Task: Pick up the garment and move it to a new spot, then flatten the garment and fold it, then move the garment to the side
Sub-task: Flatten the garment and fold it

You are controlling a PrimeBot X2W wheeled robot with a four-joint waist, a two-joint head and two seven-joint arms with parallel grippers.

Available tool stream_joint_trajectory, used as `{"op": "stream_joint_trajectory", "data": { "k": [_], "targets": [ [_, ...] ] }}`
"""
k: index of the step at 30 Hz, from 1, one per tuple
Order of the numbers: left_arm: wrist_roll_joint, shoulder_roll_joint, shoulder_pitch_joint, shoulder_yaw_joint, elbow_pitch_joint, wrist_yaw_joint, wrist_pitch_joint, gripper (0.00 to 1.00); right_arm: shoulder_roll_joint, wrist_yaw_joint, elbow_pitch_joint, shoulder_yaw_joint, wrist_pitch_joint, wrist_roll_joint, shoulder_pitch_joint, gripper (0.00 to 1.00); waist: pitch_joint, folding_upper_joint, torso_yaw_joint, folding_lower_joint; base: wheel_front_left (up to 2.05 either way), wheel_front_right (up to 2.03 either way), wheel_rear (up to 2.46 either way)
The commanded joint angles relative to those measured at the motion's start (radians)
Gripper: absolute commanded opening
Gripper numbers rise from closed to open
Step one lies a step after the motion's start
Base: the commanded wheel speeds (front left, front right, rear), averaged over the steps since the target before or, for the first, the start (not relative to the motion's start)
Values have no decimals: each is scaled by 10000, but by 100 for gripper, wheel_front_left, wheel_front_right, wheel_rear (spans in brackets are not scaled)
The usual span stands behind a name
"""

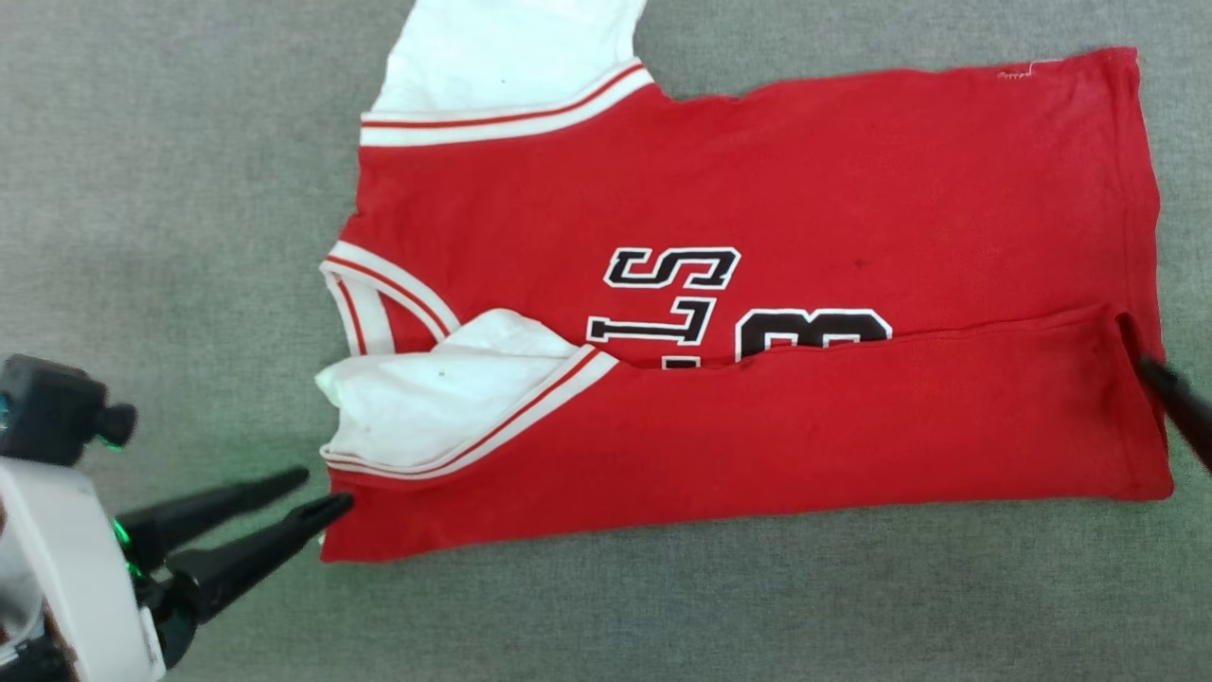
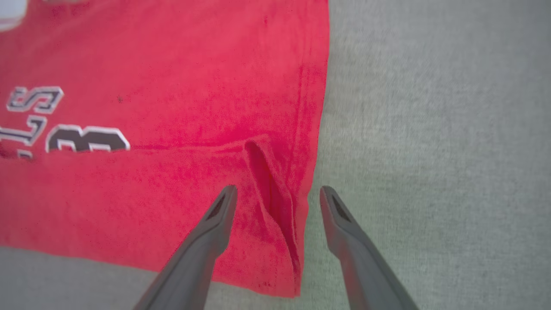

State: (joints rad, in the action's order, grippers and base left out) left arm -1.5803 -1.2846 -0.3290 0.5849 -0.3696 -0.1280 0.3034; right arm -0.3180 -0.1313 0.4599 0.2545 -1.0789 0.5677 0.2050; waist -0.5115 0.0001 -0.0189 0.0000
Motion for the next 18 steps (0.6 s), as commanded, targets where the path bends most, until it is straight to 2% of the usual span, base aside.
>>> {"op": "stream_joint_trajectory", "data": {
  "k": [1, 2, 3, 5, 6, 7, 8, 9, 12, 13, 15, 18],
  "targets": [
    [-77, 68, 123, -77, -11, -31, -186, 100, 111, 10, 62, 99, 179, 104, 205, 100, 94, -1, 50, 0, 0, 0, 0],
    [-160, 148, 223, -293, 23, -36, -706, 100, 268, 8, 158, 161, 687, 15, 429, 100, 190, -1, 108, 0, 0, 0, 0],
    [-160, 148, 223, -293, 23, -36, -706, 100, 268, 8, 158, 161, 687, 15, 429, 100, 190, -1, 108, 0, 0, 0, 0],
    [-206, 381, 313, -657, 194, -31, -1623, 100, 574, 8, 14, 119, 1852, -387, 853, 100, 295, -1, 192, 0, 0, 0, 0],
    [-206, 381, 313, -657, 194, -31, -1623, 100, 574, 8, 14, 119, 1852, -387, 853, 100, 295, -1, 192, 0, 0, 0, 0],
    [64, 533, 325, -926, 570, -17, -2330, 100, 824, 7, -182, -28, 2738, -739, 1150, 100, 320, -1, 233, 0, 0, 0, 0],
    [64, 533, 325, -926, 570, -17, -2330, 100, 824, 7, -182, -28, 2738, -739, 1150, 100, 320, -1, 233, 0, 0, 0, 0],
    [769, 791, 153, -1149, 1105, 171, -3171, 100, 968, 7, -403, -328, 3751, -1098, 1394, 100, 322, -1, 266, 0, 0, 0, 0],
    [1448, 1470, -99, -1341, 2003, 371, -4288, 100, 1106, 10, -826, -1098, 5448, -1616, 1630, 100, 253, -1, 169, 0, 0, 0, 0],
    [1448, 1470, -99, -1341, 2003, 371, -4288, 100, 1106, 10, -826, -1098, 5448, -1616, 1630, 100, 253, -1, 169, 0, 0, 0, 0],
    [1757, 1810, -367, -1383, 2624, 383, -4672, 100, 1289, 8, -1090, -1514, 6472, -1945, 1863, 100, 169, -1, 12, 0, 0, 0, 0],
    [2077, 2147, -1136, -1343, 3469, 307, -4620, 100, 1783, 8, -1563, -1863, 7690, -2210, 2031, 100, -6, -1, -304, 0, 0, 0, 0]
  ]
}}
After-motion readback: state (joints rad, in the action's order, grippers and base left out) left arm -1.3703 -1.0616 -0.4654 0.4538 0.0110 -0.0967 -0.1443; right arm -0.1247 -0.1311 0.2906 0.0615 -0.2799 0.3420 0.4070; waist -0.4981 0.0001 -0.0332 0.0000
